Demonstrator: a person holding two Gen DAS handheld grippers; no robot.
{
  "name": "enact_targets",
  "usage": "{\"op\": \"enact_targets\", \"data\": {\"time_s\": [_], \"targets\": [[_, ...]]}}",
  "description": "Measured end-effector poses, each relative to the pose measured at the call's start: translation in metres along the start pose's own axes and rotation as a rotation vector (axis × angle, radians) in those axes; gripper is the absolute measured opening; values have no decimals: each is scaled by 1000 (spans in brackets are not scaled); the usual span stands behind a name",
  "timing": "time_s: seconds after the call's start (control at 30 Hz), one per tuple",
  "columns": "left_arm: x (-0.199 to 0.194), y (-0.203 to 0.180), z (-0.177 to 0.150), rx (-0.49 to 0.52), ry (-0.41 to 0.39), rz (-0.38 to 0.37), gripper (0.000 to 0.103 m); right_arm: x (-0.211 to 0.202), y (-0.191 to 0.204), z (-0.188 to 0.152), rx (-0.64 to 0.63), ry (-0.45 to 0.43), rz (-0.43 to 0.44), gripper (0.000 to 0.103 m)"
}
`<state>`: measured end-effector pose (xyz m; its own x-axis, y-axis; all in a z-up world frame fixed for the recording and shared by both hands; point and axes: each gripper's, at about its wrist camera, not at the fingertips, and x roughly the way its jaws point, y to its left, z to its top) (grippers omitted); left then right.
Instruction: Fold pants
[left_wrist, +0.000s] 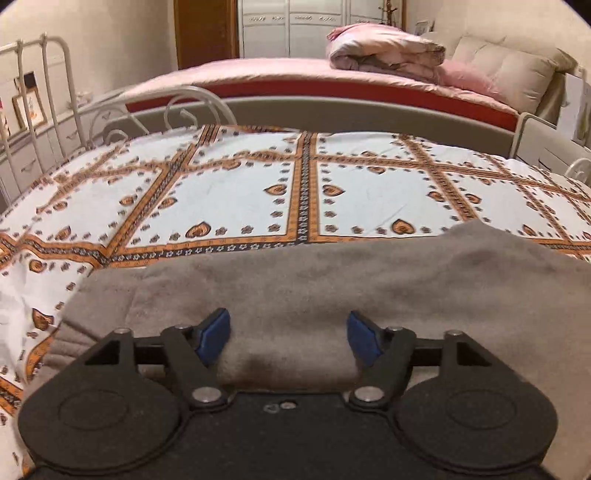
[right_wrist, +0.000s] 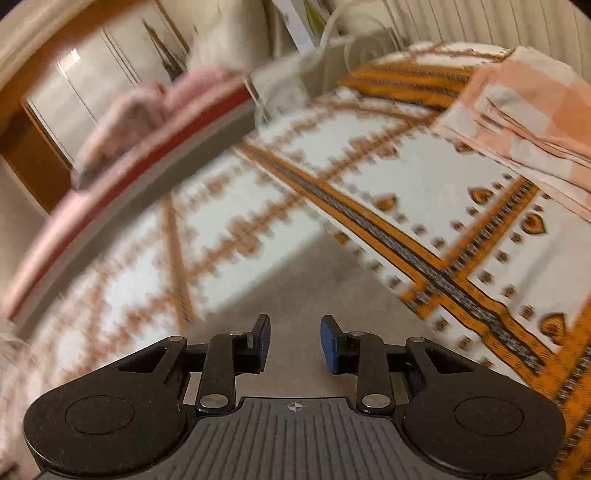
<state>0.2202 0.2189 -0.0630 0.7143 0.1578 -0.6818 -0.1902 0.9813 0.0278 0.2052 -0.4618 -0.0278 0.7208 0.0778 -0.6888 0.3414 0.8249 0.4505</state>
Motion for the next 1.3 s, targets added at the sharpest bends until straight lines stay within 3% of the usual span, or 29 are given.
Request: {"op": "enact_targets", "data": {"time_s": [0.07, 0.17, 0.27, 0.33, 0.4, 0.47, 0.57, 0.7, 0.87, 1.07, 1.3], "targets": [[-4, -7, -4, 24, -14, 4, 79, 5, 17, -3, -44, 30, 73, 31], [1, -9, -4, 65, -22, 49, 79, 31, 48, -18, -128, 146, 124, 31], [12, -9, -1, 80, -3, 61, 79, 61, 54, -30, -157, 238, 41, 32], [-1, -12, 3, 89, -15, 64, 80, 57, 49, -23, -92, 218, 62, 32], [-20, -10, 4, 61, -52, 37, 86, 37, 39, -14, -15, 133, 111, 33], [-38, -4, 1, 28, -76, 26, 90, 13, 18, -6, 55, 70, 135, 50], [-52, 10, -9, -47, -42, 18, 91, -18, -31, 1, 179, 18, 95, 57], [-59, 31, -27, -158, 14, 2, 91, -32, -84, 2, 342, 49, 91, 57], [-72, 44, -35, -266, 19, -29, 91, -26, -114, -2, 444, 119, 110, 57], [-68, 32, -40, -206, 61, -23, 91, -10, -105, -10, 455, 232, 174, 57], [-60, 20, -46, -112, 85, 5, 95, 1, -117, -4, 496, 161, 187, 56]]}}
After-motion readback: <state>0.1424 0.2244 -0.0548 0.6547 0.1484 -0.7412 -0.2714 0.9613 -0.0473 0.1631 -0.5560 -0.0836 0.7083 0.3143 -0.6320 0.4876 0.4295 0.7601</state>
